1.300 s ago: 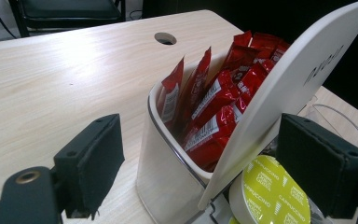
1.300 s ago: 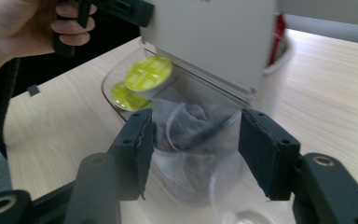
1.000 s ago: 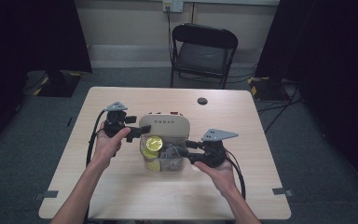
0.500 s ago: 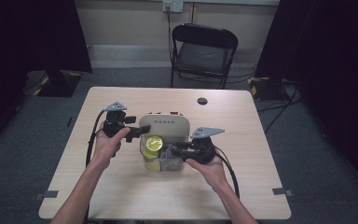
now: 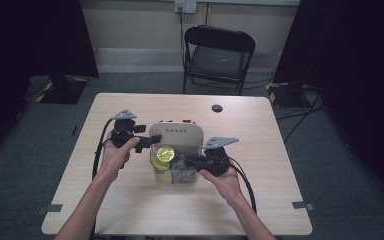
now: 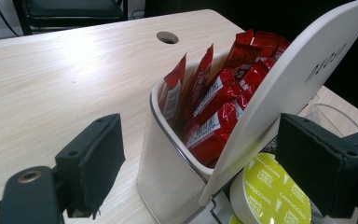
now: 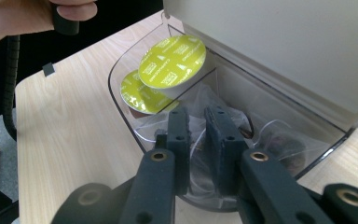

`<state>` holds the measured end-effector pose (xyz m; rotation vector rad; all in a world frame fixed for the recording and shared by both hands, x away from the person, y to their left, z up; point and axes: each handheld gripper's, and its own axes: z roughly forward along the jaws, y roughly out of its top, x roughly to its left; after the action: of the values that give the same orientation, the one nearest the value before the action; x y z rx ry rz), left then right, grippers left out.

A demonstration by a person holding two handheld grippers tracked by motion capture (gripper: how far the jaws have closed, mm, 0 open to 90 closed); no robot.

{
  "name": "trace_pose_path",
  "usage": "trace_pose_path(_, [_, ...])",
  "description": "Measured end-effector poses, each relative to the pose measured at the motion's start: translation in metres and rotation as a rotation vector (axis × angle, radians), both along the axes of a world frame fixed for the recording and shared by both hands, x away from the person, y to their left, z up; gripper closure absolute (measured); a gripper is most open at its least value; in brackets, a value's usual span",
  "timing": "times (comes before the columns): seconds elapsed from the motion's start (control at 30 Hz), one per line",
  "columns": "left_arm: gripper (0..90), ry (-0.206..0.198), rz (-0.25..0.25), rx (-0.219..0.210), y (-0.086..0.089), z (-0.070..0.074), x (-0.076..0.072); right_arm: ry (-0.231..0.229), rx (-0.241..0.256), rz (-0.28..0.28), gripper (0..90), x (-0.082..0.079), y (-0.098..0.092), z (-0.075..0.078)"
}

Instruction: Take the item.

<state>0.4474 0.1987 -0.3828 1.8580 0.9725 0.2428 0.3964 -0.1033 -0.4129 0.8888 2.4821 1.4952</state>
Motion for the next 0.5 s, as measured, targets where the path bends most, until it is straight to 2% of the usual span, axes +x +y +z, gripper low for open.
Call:
trace_pose_path(0.23, [15.4, 0.000, 0.001, 0.002, 0.0002, 0.0000, -0.0002, 0.005, -0.008, -0.019, 76.5, 0.0009, -0.0014, -0.0018])
trace_pose_path(0.5, [15.4, 0.000, 0.002, 0.003, 0.0000, -0.0001, -0.0002, 0.019, -0.018, -0.014, 83.6, 0.0022, -0.0005, -0.0045])
